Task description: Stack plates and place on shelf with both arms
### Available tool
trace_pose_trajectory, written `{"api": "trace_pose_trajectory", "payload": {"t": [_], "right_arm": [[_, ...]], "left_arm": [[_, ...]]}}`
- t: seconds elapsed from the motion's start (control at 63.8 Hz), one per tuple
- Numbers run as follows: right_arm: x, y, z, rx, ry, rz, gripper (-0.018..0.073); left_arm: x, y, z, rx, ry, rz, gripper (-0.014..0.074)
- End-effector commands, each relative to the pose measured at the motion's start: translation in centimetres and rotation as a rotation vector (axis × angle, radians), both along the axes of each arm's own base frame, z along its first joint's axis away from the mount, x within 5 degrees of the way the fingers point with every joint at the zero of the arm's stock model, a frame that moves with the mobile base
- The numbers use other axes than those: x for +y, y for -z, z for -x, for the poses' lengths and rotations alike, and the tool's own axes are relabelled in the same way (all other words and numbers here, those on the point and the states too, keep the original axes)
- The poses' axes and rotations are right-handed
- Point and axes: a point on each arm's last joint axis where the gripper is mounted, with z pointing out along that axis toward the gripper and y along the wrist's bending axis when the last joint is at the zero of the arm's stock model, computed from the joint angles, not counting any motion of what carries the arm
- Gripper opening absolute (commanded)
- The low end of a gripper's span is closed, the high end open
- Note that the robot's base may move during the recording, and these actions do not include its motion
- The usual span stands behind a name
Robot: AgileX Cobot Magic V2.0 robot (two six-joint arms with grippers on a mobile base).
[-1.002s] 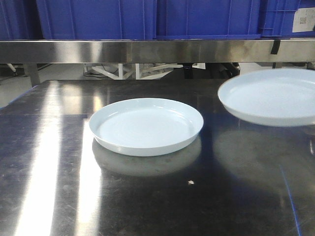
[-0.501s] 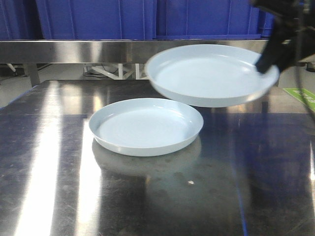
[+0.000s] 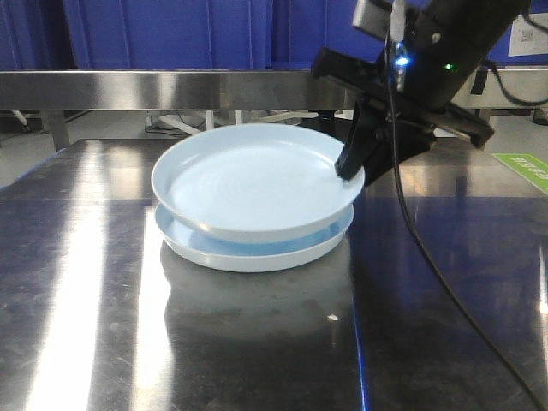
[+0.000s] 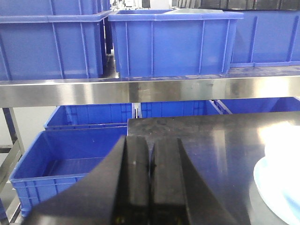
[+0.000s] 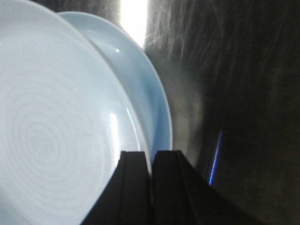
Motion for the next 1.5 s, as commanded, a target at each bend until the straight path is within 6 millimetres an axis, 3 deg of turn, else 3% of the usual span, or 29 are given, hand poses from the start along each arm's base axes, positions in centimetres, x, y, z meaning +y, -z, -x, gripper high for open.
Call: {"api": "trace_pose_trajectory", "payload": {"t": [0.0, 0.157, 0.454, 0.705, 0.908, 1.159, 1.488], "right_arm": [[0.2, -2.4, -0.3, -0.090, 0.029, -0.052, 0.0049], [0.2, -2.5, -0.4, -0.102, 0.035, -0.052, 0.0070], [0.2, -2.1, -0.4, -0.082, 0.030, -0.049, 0.0218], [0.0, -2.0, -0.4, -0.093, 0.012, -0.009, 0.0238], [0.0, -2.0, -0.4, -0.092, 0.009, -0.005, 0.0373], [0.0, -1.7, -0.6, -0.100, 0.016, -0.004, 0.0374], [0.8, 0.0, -0.9, -0.057, -0.001, 0.009, 0.0374]], "left_arm": [[0.1, -1.7, 0.0, -0.111, -0.015, 0.020, 0.0081], [0.1, -1.7, 0.0, -0.111, -0.015, 0.020, 0.0081], [0.1, -1.7, 0.0, -0.111, -0.015, 0.020, 0.0081], [0.1, -1.7, 0.0, -0.111, -0.015, 0.020, 0.0081], [0.1, -1.7, 0.0, -0.111, -0.015, 0.020, 0.0081], [0.1, -1.7, 0.0, -0.111, -0.015, 0.020, 0.0081], [0.1, -1.7, 0.0, -0.111, -0.015, 0.020, 0.0081]]}}
